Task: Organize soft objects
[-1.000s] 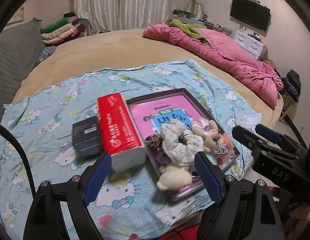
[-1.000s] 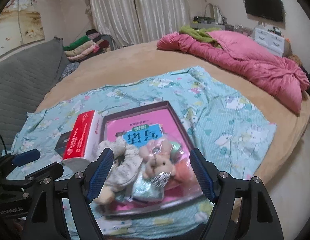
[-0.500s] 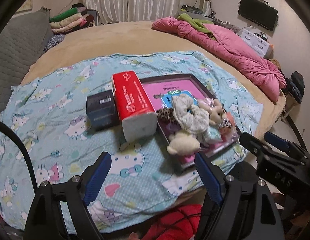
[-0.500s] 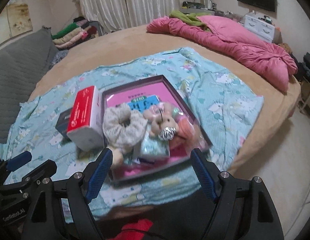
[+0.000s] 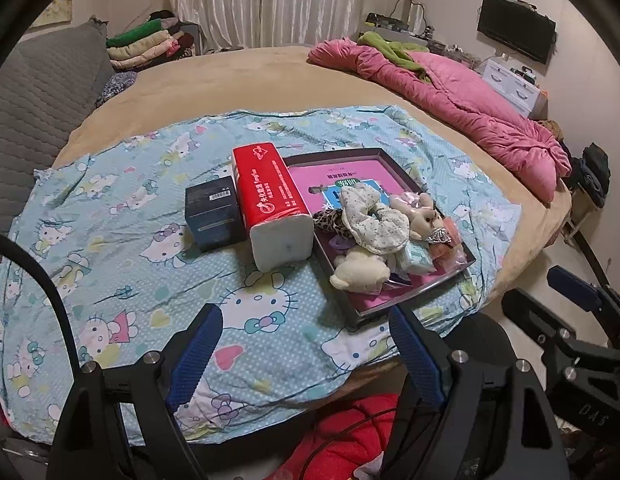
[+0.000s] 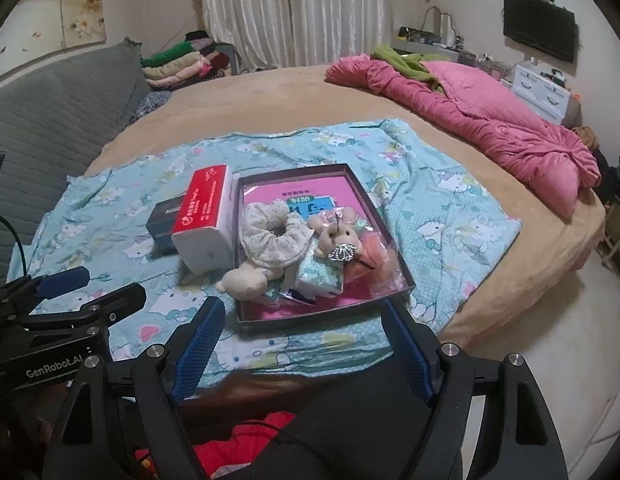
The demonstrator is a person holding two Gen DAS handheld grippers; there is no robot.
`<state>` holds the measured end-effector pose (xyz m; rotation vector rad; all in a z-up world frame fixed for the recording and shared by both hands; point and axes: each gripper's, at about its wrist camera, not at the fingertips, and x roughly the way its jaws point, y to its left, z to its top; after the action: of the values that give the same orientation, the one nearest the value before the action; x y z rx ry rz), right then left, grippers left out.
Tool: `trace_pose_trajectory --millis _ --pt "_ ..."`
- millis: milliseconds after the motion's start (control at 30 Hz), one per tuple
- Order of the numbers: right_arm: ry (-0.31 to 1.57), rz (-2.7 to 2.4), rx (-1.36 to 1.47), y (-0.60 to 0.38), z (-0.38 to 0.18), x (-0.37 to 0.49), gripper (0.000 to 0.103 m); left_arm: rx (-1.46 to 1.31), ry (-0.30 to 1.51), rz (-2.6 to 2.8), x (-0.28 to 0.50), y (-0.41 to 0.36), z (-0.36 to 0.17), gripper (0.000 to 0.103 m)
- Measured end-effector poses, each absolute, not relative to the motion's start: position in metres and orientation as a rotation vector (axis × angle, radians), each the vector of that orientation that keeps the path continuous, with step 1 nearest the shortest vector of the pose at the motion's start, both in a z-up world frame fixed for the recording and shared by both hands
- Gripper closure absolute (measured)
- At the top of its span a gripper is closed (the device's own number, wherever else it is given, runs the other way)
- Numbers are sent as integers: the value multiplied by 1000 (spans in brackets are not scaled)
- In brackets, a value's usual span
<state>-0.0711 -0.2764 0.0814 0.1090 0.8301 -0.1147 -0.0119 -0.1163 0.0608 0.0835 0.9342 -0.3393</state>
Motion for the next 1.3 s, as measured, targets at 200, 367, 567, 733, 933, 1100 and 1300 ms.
trace_pose_trajectory --millis 200,367,567,733,933,1100,1300 --pt "823 -73 84 -264 84 -72 21 89 936 -336 -16 -114 63 18" --pt "830 -69 75 -260 81 -72 21 89 943 -330 -18 -113 64 18" --pt "826 -62 68 -257 82 -72 21 92 945 -327 -19 -113 63 18" --pt "831 -67 75 -258 82 -72 21 90 947 -327 -19 -113 63 18" --pt "835 -69 82 -260 81 -72 21 91 949 -325 -19 -113 62 18" --pt "836 -70 83 -259 81 -72 21 89 949 -324 -19 -113 62 18" --pt "840 -70 90 -260 80 -72 21 90 949 -324 -19 -113 61 18"
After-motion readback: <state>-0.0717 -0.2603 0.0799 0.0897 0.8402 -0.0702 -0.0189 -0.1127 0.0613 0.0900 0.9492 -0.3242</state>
